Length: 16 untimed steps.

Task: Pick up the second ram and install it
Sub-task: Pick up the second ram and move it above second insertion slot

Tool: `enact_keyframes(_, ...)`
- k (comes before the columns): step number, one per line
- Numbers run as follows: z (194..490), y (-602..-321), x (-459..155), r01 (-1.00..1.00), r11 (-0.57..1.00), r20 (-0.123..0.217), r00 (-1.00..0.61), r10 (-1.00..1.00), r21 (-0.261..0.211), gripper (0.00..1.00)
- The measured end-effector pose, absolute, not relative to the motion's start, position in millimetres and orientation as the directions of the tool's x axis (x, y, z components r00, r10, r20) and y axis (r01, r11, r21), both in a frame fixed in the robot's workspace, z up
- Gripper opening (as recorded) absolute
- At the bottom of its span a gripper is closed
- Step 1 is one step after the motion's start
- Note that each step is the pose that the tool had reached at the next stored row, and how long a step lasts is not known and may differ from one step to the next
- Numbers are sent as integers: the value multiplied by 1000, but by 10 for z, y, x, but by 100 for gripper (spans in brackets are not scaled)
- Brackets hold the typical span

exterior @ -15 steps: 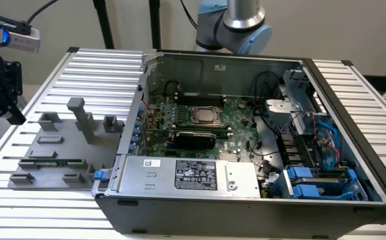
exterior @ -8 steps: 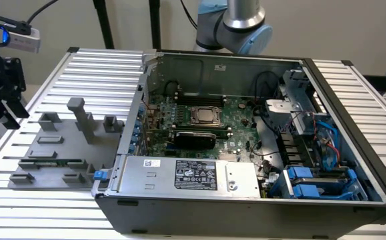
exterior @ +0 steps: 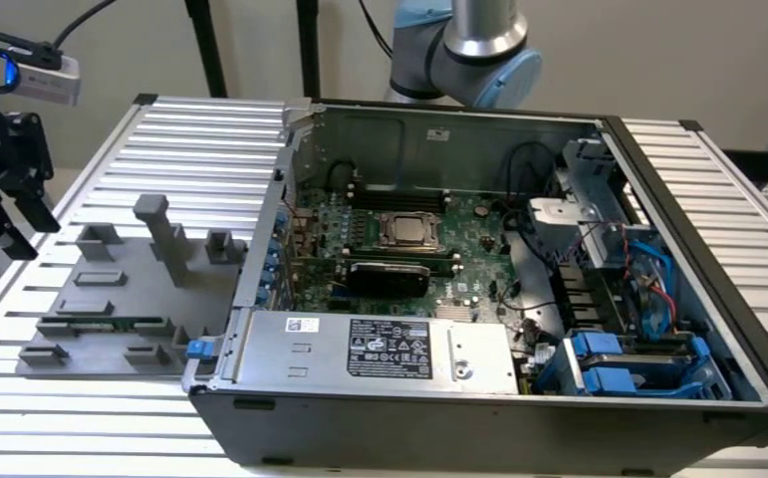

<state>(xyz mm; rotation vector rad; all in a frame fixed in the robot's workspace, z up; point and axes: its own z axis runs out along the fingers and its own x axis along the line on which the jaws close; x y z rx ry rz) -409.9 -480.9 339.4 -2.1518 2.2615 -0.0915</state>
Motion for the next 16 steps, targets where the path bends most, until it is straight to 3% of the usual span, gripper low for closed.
enact_keyframes(16,3326,-4808,-4097,-997,49,27,-50,-998,-55,42)
